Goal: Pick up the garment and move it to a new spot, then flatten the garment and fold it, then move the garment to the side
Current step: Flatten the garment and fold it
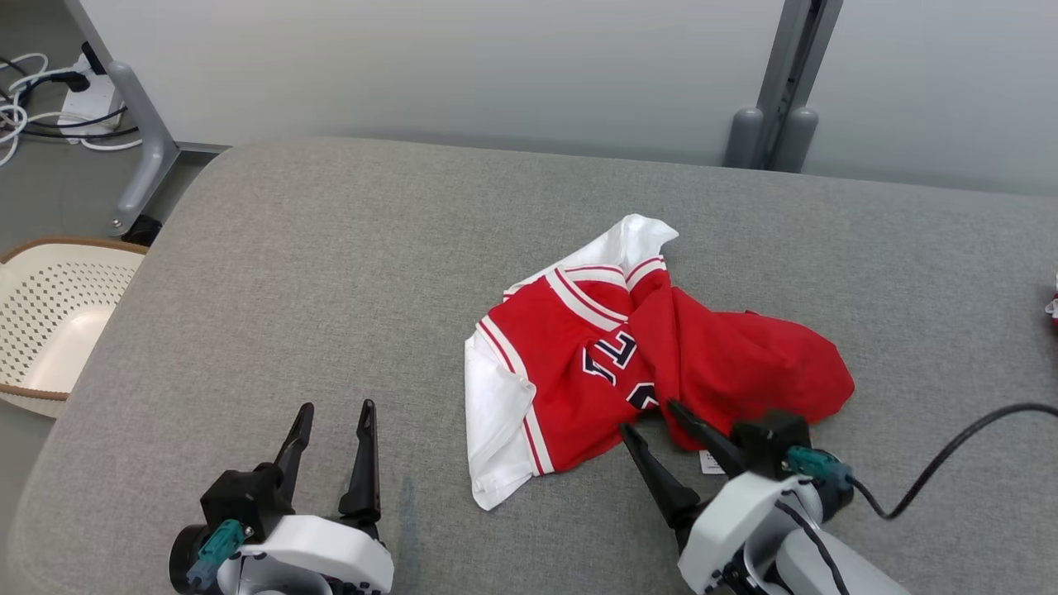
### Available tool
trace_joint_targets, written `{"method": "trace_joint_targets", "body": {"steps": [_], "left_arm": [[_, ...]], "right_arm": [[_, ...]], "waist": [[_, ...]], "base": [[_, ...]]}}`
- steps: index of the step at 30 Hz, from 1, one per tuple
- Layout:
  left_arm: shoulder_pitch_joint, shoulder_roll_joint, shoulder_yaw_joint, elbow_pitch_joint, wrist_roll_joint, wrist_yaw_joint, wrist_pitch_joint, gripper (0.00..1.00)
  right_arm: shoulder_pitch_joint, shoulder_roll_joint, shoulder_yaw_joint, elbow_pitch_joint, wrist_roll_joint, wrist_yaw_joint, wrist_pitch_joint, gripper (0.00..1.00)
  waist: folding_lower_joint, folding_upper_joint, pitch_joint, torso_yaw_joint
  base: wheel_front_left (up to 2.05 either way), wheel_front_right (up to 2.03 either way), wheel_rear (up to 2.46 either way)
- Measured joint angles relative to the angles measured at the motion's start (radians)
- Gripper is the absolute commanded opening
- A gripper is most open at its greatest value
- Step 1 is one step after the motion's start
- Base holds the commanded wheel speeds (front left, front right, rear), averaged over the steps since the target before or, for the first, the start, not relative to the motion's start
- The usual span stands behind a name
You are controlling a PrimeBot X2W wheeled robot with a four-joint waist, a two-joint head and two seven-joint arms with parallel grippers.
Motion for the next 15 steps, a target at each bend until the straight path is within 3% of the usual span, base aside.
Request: {"method": "trace_joint_targets", "body": {"steps": [6, 15], "left_arm": [[0.0, 0.0, 0.003, -0.001, 0.0, 0.0, 0.0, 1.0], [-0.013, 0.0, -0.013, 0.003, -0.002, -0.002, 0.0, 1.0]], "right_arm": [[0.066, 0.0, -0.115, 0.025, -0.13, 0.0, 0.0, 1.0], [0.048, 0.06, -0.295, 0.119, -0.385, 0.0, 0.0, 1.0]], "waist": [[0.0, 0.0, 0.008, -0.006], [0.0, 0.0, 0.021, 0.02]], "base": [[0.0, 0.0, 0.0], [0.0, 0.0, 0.0]]}}
